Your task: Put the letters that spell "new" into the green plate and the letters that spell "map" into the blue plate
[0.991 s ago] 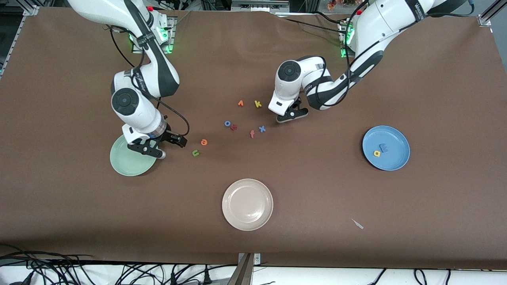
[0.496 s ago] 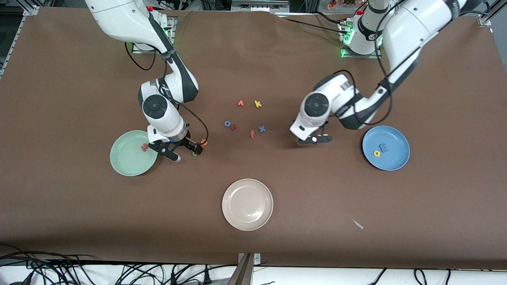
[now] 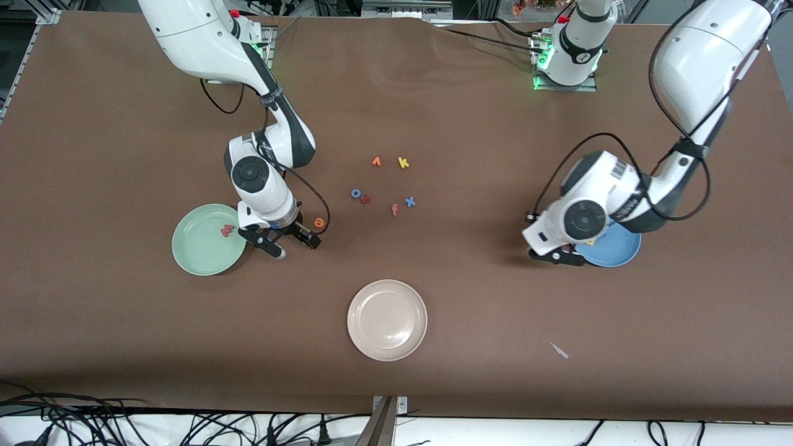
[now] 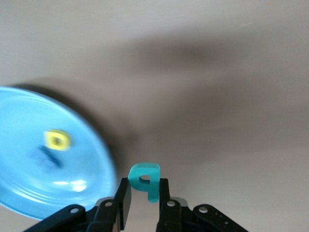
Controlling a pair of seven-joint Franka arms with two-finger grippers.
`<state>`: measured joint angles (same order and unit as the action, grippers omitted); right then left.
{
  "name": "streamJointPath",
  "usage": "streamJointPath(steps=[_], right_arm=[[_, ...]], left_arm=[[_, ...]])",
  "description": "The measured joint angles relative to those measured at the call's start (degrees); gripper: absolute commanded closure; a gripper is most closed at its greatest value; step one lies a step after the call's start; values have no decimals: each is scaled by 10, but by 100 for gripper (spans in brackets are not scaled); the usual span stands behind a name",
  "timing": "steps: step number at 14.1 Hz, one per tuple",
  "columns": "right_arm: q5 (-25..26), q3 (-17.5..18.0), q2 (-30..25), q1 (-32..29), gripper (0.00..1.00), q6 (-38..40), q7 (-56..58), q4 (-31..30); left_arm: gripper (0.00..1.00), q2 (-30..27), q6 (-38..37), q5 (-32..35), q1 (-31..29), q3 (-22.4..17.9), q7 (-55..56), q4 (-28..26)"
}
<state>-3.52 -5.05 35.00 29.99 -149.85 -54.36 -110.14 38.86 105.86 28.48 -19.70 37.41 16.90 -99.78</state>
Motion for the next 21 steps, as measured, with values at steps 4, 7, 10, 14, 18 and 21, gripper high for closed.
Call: streamJointPath(steps=[4,7,10,14,18,21], right_arm=[[0,0,9,1,31,-4,-1,3],[0,-1,9,1,49,-4,-2,4],[0,0,9,2,74,-5,-2,8],[0,0,7,4,91,-3,-1,11],[0,-5,2,4,91,44,31,26],[0,-37,-32,2,91,175,118,70]], left_arm=[[80,0,-3,0,-2,-68,-168,6],[0,0,-4,0,-6,-92,-258,6],[0,0,-9,0,-13,-110,-309,22],[0,-1,-86,-29,-20,-110,-315,92],[0,-2,-122,-63,-20,-110,-302,144],[0,-14,-134,-88,-20,-119,-286,159]])
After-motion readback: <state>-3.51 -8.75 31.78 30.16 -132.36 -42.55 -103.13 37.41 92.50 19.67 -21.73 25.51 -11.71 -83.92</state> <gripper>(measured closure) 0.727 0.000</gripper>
